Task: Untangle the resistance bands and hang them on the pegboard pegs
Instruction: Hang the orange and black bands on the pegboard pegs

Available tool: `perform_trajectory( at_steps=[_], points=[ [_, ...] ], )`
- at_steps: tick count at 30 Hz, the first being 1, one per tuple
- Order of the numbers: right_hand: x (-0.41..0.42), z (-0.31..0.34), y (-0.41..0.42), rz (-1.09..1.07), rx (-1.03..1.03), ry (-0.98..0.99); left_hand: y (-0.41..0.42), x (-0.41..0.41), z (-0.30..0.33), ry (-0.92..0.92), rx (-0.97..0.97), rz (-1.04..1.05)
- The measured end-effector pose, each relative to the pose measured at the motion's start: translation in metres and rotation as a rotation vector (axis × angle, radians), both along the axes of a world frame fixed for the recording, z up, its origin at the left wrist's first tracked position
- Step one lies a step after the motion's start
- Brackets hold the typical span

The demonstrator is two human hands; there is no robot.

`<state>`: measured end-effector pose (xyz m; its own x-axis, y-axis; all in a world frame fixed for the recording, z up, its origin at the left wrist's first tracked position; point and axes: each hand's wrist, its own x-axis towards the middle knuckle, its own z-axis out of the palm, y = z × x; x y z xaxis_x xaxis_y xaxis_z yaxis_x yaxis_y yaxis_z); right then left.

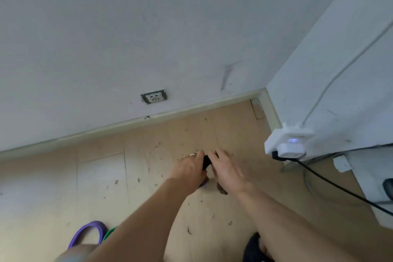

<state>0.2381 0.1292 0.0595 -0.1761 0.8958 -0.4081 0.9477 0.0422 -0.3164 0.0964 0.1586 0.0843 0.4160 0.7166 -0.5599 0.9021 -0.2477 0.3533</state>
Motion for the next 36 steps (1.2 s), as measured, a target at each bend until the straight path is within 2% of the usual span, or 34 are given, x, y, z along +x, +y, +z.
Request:
perform_trajectory(
  at_steps=[5, 11, 15, 20, 28, 36],
  points=[
    [-0.019, 0.147, 0.007, -0.087, 0.226, 0.166, 0.028, -0.022, 0.159, -0.106, 0.010, 0.056],
    [-0.026, 0.358, 0.020, -0.109, 0.400, 0.282, 0.044, -0.038, 0.364, -0.020, 0.231, -0.091],
    [-0.024, 0.494, 0.023, -0.173, 0.408, 0.262, 0.044, -0.041, 0.487, -0.085, 0.267, -0.112],
    [-0.020, 0.622, 0.024, -0.272, 0.346, 0.392, 0.045, -0.046, 0.618, -0.181, 0.286, -0.120],
    [-0.020, 0.767, 0.043, -0.302, 0.314, 0.509, 0.061, -0.066, 0.757, -0.386, 0.359, -0.175],
    [-0.005, 0.839, 0.076, -0.153, 0.168, 0.665, 0.087, -0.078, 0.836, -0.360, 0.394, -0.219]
  ],
)
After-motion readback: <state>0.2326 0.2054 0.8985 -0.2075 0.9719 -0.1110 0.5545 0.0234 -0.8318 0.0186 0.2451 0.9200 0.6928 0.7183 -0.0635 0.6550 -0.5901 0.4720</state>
